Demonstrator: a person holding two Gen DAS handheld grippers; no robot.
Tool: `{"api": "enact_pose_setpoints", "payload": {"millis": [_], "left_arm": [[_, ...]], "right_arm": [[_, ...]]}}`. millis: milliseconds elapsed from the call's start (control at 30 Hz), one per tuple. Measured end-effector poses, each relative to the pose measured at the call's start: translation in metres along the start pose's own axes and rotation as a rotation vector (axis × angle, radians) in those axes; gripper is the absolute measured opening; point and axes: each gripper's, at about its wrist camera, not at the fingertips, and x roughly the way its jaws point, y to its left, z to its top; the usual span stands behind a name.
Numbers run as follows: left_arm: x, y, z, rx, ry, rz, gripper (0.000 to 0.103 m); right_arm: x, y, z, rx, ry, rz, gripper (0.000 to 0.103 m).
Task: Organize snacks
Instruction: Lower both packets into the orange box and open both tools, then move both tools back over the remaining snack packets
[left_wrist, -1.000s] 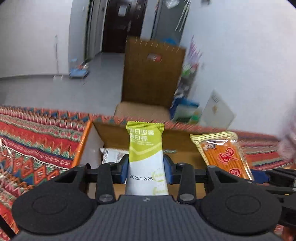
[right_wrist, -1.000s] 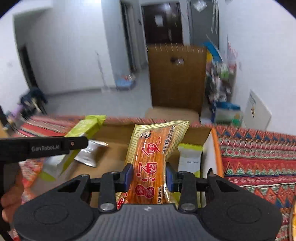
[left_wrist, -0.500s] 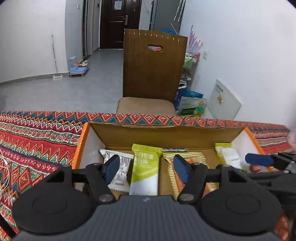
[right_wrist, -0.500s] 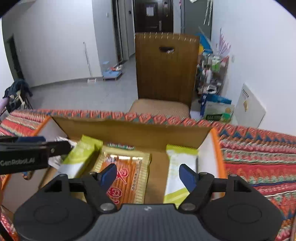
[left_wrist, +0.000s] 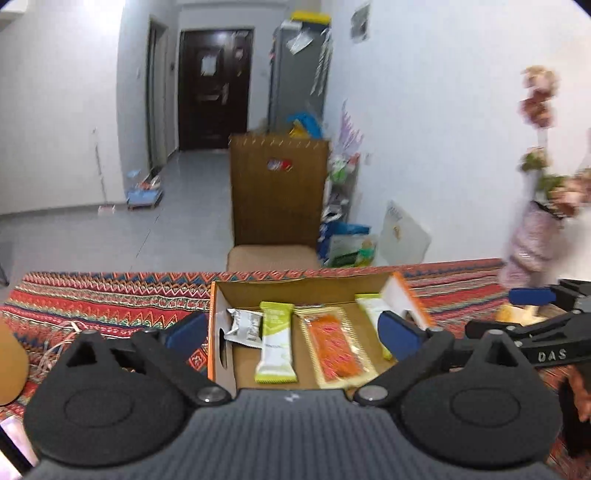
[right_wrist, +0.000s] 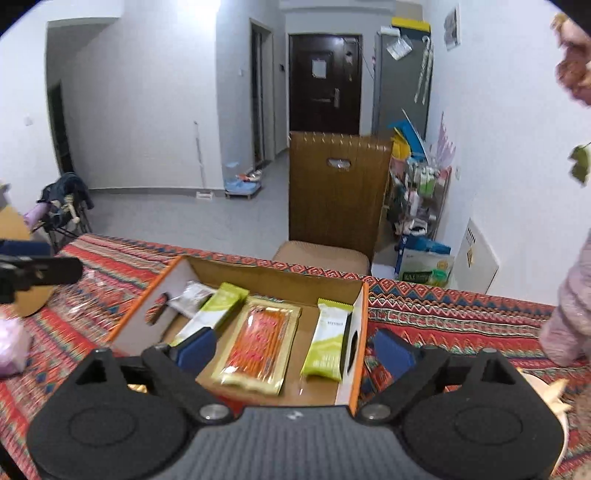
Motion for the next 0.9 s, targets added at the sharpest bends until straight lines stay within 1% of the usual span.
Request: {"api": "enact_pose_setpoints", "payload": {"millis": [100,167,300,400,500,567,667,800,900], "left_arm": [[-0.055,-0.007,-0.018,-0.014,-0.049,-0.001,0.102],[-0.092,-0.012,-0.038,-0.013,-0.091,-0.014,0.103],[-0.151,-0.023,-0.081,0.017,-0.152,-0.051,0.103],[-0.185,-0.027,-0.119,0.015,-0.183,-0.046,0.103],[-0.205,-0.031,-0.159,0.012,-0.228,-0.027,0.103],[-0.216,-0.035,-0.188,-0.001,-0.243,-0.014,0.103],[-0.232,-0.041,-0.228,-0.009,-0.263,-0.022,0.103],[-0.239,-0.048,-0.280,-0.022,-0.242,0.000,0.103],[-0.239,-0.052,-0.316,-0.021,-0.212,0.031,0.103]], "right_arm": [[-0.053,0.006,-0.017,-0.014,-0.047,0.021,0.096],[-0.088,0.009,-0.033,-0.013,-0.090,0.033,0.103],[-0.144,0.013,-0.071,0.000,-0.154,0.053,0.103],[-0.174,0.015,-0.105,0.022,-0.188,0.069,0.103],[-0.197,0.019,-0.146,0.004,-0.234,0.074,0.103],[-0.207,0.025,-0.173,-0.026,-0.256,0.037,0.103],[-0.223,0.034,-0.215,-0.032,-0.278,0.002,0.103],[-0.236,0.051,-0.274,-0.016,-0.277,0.008,0.103],[-0.242,0.068,-0.319,-0.023,-0.255,-0.023,0.103]]}}
